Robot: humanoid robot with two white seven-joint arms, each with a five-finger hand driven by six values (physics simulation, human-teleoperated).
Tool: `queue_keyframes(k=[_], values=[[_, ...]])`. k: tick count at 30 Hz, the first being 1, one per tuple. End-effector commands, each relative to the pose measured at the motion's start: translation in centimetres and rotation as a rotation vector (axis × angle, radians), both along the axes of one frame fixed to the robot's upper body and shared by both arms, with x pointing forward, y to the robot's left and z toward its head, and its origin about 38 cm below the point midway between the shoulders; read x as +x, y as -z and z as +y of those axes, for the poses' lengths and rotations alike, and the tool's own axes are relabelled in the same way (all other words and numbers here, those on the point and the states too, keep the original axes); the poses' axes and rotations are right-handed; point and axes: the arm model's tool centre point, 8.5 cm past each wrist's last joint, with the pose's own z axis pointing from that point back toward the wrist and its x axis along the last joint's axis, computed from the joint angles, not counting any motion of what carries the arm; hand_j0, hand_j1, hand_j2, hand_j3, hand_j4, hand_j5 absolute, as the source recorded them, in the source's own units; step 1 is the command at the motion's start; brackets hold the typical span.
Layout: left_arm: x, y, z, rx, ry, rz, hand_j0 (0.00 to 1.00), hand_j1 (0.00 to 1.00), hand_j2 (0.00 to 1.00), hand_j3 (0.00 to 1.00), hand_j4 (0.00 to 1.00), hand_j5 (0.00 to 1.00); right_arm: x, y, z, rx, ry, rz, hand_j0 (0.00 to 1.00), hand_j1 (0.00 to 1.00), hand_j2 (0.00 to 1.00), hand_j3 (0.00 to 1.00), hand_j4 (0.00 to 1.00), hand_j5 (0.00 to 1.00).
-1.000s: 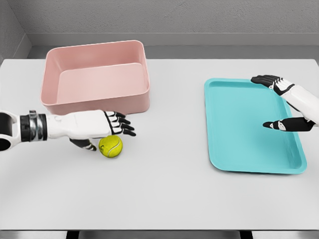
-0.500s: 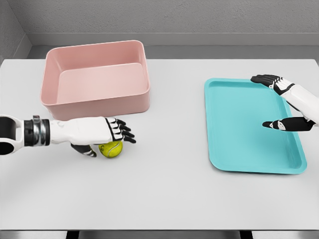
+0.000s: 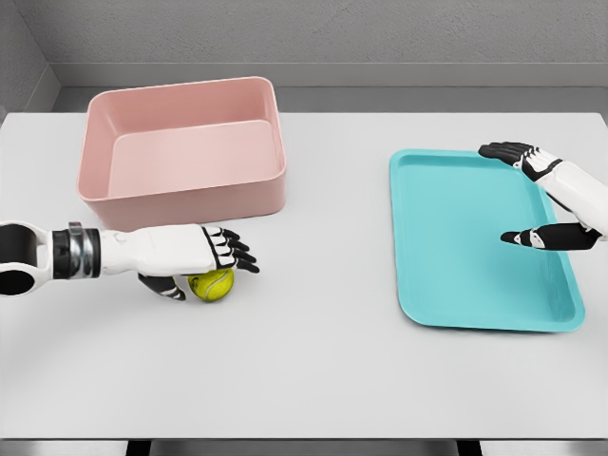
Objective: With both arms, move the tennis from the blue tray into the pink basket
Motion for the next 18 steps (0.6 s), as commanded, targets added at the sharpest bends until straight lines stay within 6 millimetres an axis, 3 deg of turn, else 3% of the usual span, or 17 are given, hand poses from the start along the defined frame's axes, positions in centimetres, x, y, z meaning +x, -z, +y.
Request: queue_keyframes(k=[1,3,8,13,16,18], values=[[0.06,0.03,0.0,-0.001,-0.003,0.0,1.0,1.0,1.0,1.0,1.0,1.0,0.0,-0.09,-0.01,0.008,-0.001,0.0,1.0,1.0,1.0,1.0,1.0,1.0],[0.06,0.12,-0.37,0.0,0.005,-0.004,1.0,1.0,1.0,1.0,1.0,1.0,0.0,-0.09,-0.01,0.008,-0.001,0.0,1.0,1.0,1.0,1.0,1.0,1.0],[0.01,0.34,-0.55,0.018,0.014,0.002,0.88,0.88,0.88,0.88,0.88,0.88,0.01,-0.05,-0.11,0.009,0.002,0.002,1.0,1.0,1.0,1.0,1.0,1.0],[-0.06,0.51,-0.47,0.037,0.017,0.011,0.66,0.66,0.66,0.66,0.66,0.66,0.03,0.03,-0.1,0.007,0.003,0.004,1.0,1.0,1.0,1.0,1.0,1.0],[-0.08,0.59,-0.42,0.054,0.02,0.02,0.57,0.57,0.57,0.57,0.57,0.57,0.03,0.0,-0.14,0.007,0.004,0.003,1.0,1.0,1.0,1.0,1.0,1.0],[-0.08,0.58,-0.42,0.053,0.02,0.021,0.56,0.56,0.56,0.56,0.56,0.56,0.0,0.04,-0.15,0.009,0.004,0.004,1.0,1.0,1.0,1.0,1.0,1.0]])
